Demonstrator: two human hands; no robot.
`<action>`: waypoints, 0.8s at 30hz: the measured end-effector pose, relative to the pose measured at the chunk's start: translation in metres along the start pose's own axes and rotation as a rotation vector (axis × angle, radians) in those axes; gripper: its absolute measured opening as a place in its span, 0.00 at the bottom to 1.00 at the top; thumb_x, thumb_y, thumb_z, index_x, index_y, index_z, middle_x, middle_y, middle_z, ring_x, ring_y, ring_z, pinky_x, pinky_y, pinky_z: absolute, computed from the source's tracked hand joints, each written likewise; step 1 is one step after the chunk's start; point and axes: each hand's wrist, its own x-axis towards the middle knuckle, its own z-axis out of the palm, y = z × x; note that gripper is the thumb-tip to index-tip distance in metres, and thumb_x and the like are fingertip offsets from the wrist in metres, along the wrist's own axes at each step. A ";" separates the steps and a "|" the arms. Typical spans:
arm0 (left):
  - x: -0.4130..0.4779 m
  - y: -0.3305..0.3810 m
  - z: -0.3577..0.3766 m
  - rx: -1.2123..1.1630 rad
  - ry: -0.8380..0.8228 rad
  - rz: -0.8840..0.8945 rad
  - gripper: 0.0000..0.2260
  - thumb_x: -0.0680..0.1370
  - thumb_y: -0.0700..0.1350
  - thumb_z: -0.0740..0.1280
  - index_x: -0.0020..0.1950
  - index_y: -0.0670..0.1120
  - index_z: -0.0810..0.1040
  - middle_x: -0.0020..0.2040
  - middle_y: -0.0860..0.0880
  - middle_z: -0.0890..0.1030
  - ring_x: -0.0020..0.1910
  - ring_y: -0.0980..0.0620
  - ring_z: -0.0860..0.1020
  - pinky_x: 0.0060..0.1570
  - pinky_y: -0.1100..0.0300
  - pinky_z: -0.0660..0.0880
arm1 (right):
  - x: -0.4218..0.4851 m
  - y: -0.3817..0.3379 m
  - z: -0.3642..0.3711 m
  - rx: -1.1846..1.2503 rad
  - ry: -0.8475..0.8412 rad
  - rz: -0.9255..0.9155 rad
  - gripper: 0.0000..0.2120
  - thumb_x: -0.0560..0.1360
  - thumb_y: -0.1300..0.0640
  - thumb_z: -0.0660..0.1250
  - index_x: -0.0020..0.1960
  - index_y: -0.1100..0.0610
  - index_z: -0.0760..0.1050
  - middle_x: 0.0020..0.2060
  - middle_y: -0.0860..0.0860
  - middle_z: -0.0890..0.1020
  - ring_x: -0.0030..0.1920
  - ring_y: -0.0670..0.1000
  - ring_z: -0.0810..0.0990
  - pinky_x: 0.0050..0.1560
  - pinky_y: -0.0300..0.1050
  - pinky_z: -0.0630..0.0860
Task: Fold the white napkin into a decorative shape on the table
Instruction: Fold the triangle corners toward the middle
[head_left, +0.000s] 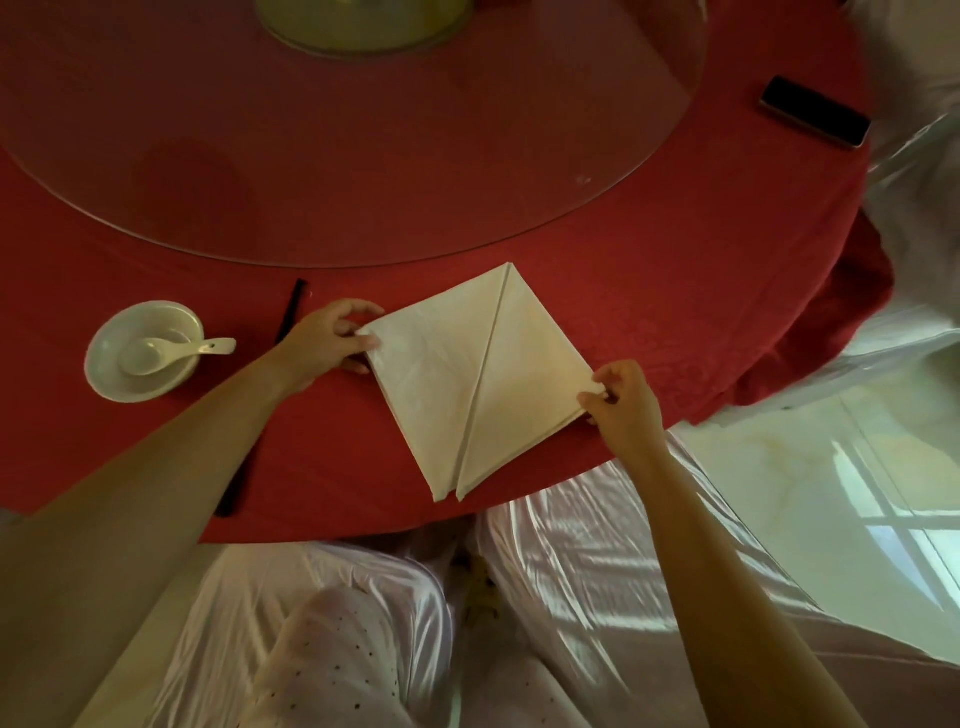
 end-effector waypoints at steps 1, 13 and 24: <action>-0.001 0.000 0.002 0.005 0.023 0.015 0.15 0.74 0.36 0.67 0.60 0.47 0.73 0.48 0.45 0.79 0.44 0.52 0.79 0.33 0.67 0.79 | 0.000 -0.002 0.001 0.005 -0.001 -0.007 0.11 0.71 0.63 0.70 0.48 0.55 0.69 0.47 0.54 0.78 0.46 0.57 0.80 0.49 0.57 0.79; -0.006 -0.004 0.004 0.003 0.070 0.011 0.13 0.76 0.38 0.64 0.60 0.48 0.73 0.51 0.47 0.79 0.45 0.52 0.79 0.34 0.65 0.80 | -0.002 0.008 0.003 0.089 0.020 -0.024 0.07 0.73 0.61 0.68 0.48 0.54 0.71 0.47 0.51 0.78 0.34 0.47 0.79 0.27 0.27 0.73; -0.011 0.062 -0.013 -0.023 0.109 0.248 0.12 0.75 0.34 0.65 0.43 0.52 0.78 0.41 0.51 0.77 0.40 0.57 0.75 0.41 0.63 0.76 | 0.021 -0.058 -0.038 0.418 0.024 -0.130 0.13 0.74 0.65 0.64 0.41 0.48 0.77 0.36 0.49 0.77 0.37 0.46 0.74 0.40 0.44 0.72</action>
